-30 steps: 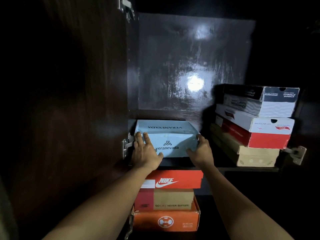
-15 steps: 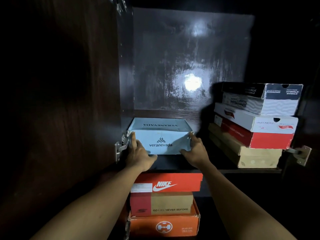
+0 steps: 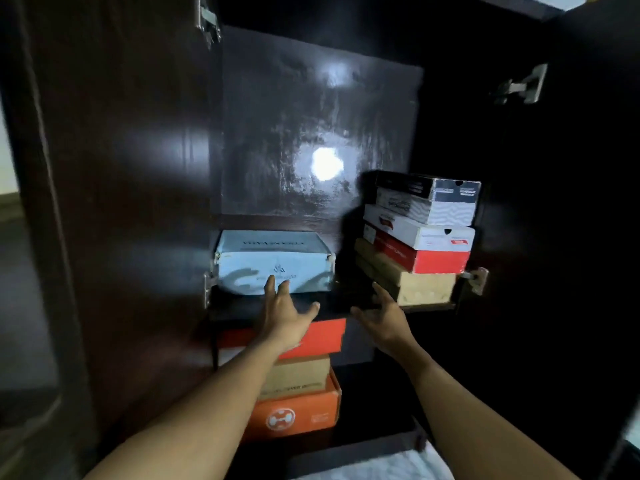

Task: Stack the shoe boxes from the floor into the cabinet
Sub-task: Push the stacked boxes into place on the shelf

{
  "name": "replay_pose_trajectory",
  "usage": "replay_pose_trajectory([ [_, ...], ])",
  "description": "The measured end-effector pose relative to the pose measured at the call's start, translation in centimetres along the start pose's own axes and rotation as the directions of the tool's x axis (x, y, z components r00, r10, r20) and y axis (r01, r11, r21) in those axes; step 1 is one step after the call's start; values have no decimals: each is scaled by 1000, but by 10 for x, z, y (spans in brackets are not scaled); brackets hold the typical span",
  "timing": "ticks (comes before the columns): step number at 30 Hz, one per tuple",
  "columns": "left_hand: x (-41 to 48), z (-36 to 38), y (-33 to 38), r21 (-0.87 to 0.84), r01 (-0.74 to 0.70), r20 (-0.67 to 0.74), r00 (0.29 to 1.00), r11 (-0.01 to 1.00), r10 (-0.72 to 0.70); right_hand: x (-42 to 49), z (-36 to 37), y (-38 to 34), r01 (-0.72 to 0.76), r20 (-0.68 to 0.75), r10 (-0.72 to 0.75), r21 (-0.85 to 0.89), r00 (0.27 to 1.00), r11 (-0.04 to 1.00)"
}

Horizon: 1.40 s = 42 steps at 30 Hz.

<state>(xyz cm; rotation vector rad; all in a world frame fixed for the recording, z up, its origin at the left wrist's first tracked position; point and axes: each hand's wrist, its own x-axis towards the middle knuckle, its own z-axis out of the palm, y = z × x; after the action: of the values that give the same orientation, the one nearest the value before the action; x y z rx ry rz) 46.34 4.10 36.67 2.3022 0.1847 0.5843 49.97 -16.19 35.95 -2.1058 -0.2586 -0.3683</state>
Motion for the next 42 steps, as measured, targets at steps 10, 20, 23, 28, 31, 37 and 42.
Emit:
replay_pose_trajectory([
  [10,-142,83,78,-246,-84,352,920,966,170,-201,-135,60,-371,-218,342,-110,914,922],
  [20,-336,214,145,-368,-190,652,645,910,398,-418,-235,151,-726,-522,578,-123,627,676],
  [23,-395,243,138,-358,-219,739,527,907,419,-478,-245,170,-794,-540,638,-96,548,601],
  [28,-487,284,114,-296,-273,866,329,915,378,-582,-259,212,-879,-579,718,6,385,477],
  [31,-528,304,107,-264,-277,906,258,924,336,-626,-278,237,-901,-640,700,27,317,433],
  [37,-600,334,77,-311,-129,940,102,942,325,-715,-305,285,-956,-668,728,82,156,281],
  [42,-628,345,64,-317,-48,943,86,947,320,-738,-297,296,-923,-639,766,245,75,295],
])
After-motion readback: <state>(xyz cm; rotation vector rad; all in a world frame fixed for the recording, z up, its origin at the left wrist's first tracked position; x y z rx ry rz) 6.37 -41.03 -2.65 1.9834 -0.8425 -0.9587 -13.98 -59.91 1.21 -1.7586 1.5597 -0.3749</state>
